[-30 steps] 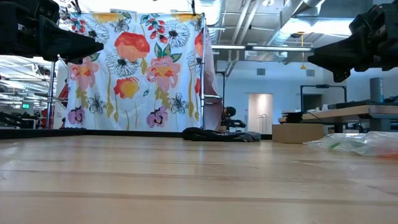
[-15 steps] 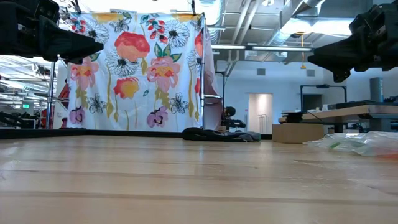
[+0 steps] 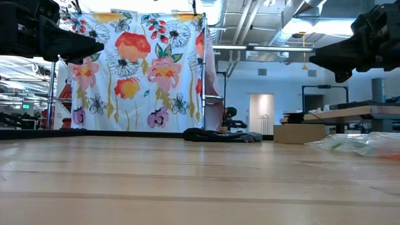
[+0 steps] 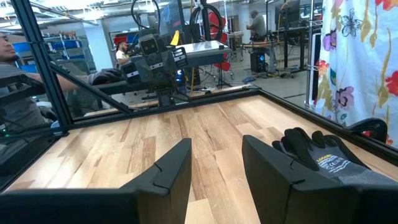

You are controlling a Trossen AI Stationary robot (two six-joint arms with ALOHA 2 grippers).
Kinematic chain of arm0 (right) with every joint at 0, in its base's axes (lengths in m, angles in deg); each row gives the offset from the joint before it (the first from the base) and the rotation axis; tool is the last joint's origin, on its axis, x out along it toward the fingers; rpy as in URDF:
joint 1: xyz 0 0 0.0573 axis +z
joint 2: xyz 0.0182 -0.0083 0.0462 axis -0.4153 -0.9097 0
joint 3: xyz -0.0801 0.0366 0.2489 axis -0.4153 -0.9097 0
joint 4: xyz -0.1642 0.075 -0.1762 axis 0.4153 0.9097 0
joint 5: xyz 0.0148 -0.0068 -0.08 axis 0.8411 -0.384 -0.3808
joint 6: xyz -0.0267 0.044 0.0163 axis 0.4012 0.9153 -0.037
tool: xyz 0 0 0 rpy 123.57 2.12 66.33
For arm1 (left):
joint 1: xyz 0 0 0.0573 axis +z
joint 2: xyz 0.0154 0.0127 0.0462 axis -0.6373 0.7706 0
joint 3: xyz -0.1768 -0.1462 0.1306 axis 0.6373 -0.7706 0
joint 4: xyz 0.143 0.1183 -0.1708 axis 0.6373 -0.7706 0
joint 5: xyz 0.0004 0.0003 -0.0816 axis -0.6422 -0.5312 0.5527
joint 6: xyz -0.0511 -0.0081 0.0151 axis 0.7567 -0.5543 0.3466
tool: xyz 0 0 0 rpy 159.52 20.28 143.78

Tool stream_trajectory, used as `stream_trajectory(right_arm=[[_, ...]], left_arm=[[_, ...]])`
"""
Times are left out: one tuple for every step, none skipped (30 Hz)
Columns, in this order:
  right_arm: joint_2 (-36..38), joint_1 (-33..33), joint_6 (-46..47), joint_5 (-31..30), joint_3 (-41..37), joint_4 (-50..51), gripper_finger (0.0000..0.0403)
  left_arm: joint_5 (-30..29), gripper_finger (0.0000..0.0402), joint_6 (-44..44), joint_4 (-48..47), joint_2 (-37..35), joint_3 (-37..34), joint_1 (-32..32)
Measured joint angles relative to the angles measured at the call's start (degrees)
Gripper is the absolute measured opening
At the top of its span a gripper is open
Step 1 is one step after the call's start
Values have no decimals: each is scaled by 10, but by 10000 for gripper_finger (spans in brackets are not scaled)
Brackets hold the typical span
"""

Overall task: Sort rubber bands
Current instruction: Return to Home Position

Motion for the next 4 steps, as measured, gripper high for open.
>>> stream_trajectory(right_arm=[[0,0,0,0,0,0,140],[0,0,0,0,0,0,140],[0,0,0,0,0,0,140],[0,0,0,0,0,0,140]], left_arm=[[0,160,0,0,0,0,0],[0,160,0,0,0,0,0],[0,160,0,0,0,0,0],[0,160,0,0,0,0,0]])
